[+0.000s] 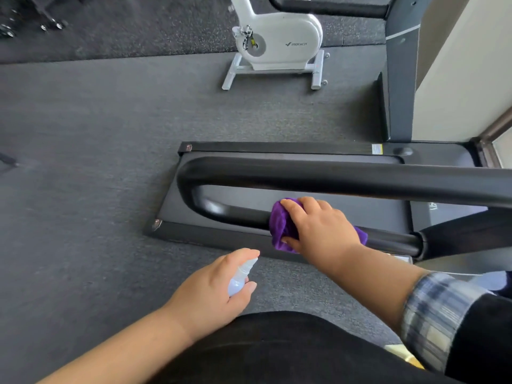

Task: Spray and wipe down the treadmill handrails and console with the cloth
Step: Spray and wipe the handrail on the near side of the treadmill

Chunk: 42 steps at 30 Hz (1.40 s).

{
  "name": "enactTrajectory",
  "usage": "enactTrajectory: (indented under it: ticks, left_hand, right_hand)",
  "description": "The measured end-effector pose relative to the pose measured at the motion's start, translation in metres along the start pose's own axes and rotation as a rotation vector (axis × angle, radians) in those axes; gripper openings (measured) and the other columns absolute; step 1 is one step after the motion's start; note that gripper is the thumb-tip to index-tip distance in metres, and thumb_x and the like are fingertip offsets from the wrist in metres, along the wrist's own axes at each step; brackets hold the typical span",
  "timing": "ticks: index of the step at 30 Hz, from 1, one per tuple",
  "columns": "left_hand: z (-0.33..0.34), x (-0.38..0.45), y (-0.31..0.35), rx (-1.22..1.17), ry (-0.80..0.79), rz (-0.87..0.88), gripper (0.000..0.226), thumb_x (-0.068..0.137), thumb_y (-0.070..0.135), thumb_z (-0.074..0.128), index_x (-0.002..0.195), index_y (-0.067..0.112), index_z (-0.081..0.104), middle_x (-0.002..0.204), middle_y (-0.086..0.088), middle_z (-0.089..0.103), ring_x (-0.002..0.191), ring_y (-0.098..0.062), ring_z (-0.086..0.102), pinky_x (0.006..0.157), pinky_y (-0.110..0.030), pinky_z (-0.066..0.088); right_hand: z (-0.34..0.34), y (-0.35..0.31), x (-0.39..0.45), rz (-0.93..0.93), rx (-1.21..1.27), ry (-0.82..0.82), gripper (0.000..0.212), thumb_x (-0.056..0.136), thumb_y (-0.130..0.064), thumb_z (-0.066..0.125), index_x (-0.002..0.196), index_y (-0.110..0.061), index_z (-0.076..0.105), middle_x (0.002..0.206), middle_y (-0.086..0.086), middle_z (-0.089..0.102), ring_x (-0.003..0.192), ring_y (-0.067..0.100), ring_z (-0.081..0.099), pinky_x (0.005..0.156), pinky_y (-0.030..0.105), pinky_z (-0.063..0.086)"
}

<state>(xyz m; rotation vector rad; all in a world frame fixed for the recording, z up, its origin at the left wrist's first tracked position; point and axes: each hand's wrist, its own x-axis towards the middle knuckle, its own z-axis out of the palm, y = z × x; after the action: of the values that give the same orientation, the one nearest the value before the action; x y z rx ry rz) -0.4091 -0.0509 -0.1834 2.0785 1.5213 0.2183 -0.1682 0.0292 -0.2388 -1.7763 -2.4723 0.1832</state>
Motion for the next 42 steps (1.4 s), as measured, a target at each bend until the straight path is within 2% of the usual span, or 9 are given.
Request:
enactTrajectory:
  ticks: [7,10,14,18,23,27,32,37,42]
  left_hand:
    - [-0.018,-0.015,-0.031,-0.013,0.026,-0.003,0.056,0.086,0.049,0.055,0.125,0.064,0.017,0.109,0.030,0.050,0.104,0.003,0.053,0.084,-0.017,0.040]
    - [-0.023,-0.017,-0.043,-0.003,0.036,0.004,0.052,0.082,0.059,0.044,0.126,0.064,0.015,0.105,0.032,0.049,0.100,0.001,0.055,0.084,-0.016,0.039]
    - [-0.027,-0.018,-0.059,-0.010,0.043,-0.008,0.055,0.084,0.055,0.049,0.128,0.062,0.017,0.104,0.031,0.052,0.098,-0.003,0.057,0.083,-0.016,0.038]
    - [-0.030,-0.016,-0.069,-0.019,0.043,0.000,0.054,0.084,0.057,0.048,0.128,0.063,0.018,0.101,0.041,0.045,0.101,0.006,0.051,0.081,-0.001,0.031]
    - [-0.036,-0.014,-0.073,0.003,0.056,0.045,0.054,0.084,0.056,0.048,0.131,0.058,0.022,0.099,0.040,0.045,0.100,0.001,0.053,0.080,-0.012,0.038]
    - [-0.041,-0.019,-0.079,-0.012,0.115,0.081,0.055,0.084,0.049,0.054,0.132,0.051,0.029,0.104,0.035,0.046,0.095,0.001,0.057,0.078,-0.018,0.046]
    - [-0.045,-0.017,-0.088,-0.002,0.065,0.083,0.053,0.083,0.056,0.047,0.129,0.061,0.020,0.098,0.045,0.042,0.100,-0.001,0.054,0.083,-0.017,0.041]
    - [-0.046,-0.001,-0.075,-0.012,0.003,0.180,0.054,0.084,0.057,0.045,0.130,0.060,0.018,0.105,0.034,0.049,0.100,-0.001,0.056,0.087,-0.021,0.044]
    - [-0.041,0.016,-0.064,-0.033,-0.065,0.299,0.055,0.085,0.053,0.048,0.132,0.058,0.020,0.116,0.025,0.053,0.098,-0.002,0.060,0.087,-0.025,0.049]
  right_hand:
    - [0.000,-0.086,0.056,-0.032,-0.021,-0.035,0.085,0.085,-0.042,0.071,0.149,-0.022,0.019,0.124,0.010,0.054,0.105,0.032,0.057,0.075,0.042,0.052]
    - [-0.004,-0.105,0.074,-0.007,0.091,-0.050,0.072,0.085,-0.046,0.066,0.144,-0.024,0.030,0.123,0.007,0.058,0.107,0.033,0.058,0.079,0.044,0.052]
    - [-0.010,-0.103,0.074,-0.013,0.333,0.013,0.056,0.085,-0.049,0.064,0.135,-0.035,0.044,0.121,-0.005,0.064,0.108,0.028,0.060,0.085,0.044,0.054]
    - [-0.005,-0.103,0.067,0.026,0.548,0.183,0.029,0.090,-0.040,0.058,0.113,-0.022,0.058,0.098,-0.002,0.065,0.090,0.025,0.059,0.072,0.034,0.045]
    - [-0.008,-0.123,0.069,0.072,0.819,0.225,0.056,0.090,-0.057,0.041,0.114,-0.011,0.060,0.100,0.004,0.057,0.093,0.024,0.054,0.083,0.037,0.044]
    - [-0.007,-0.146,0.085,0.156,0.535,0.103,0.044,0.080,-0.061,0.059,0.098,-0.021,0.064,0.093,0.001,0.061,0.095,0.024,0.057,0.082,0.038,0.048]
    - [-0.008,-0.145,0.094,0.149,0.410,0.043,0.040,0.074,-0.070,0.069,0.094,-0.036,0.062,0.087,-0.009,0.057,0.087,0.016,0.058,0.072,0.033,0.051]
    - [-0.003,-0.134,0.090,0.140,0.083,-0.057,0.071,0.079,-0.063,0.070,0.130,-0.021,0.046,0.120,0.002,0.056,0.112,0.026,0.055,0.088,0.040,0.046]
    - [0.000,-0.116,0.071,0.118,-0.116,-0.033,0.099,0.085,-0.056,0.068,0.156,-0.026,0.005,0.126,0.005,0.051,0.110,0.029,0.054,0.082,0.039,0.043]
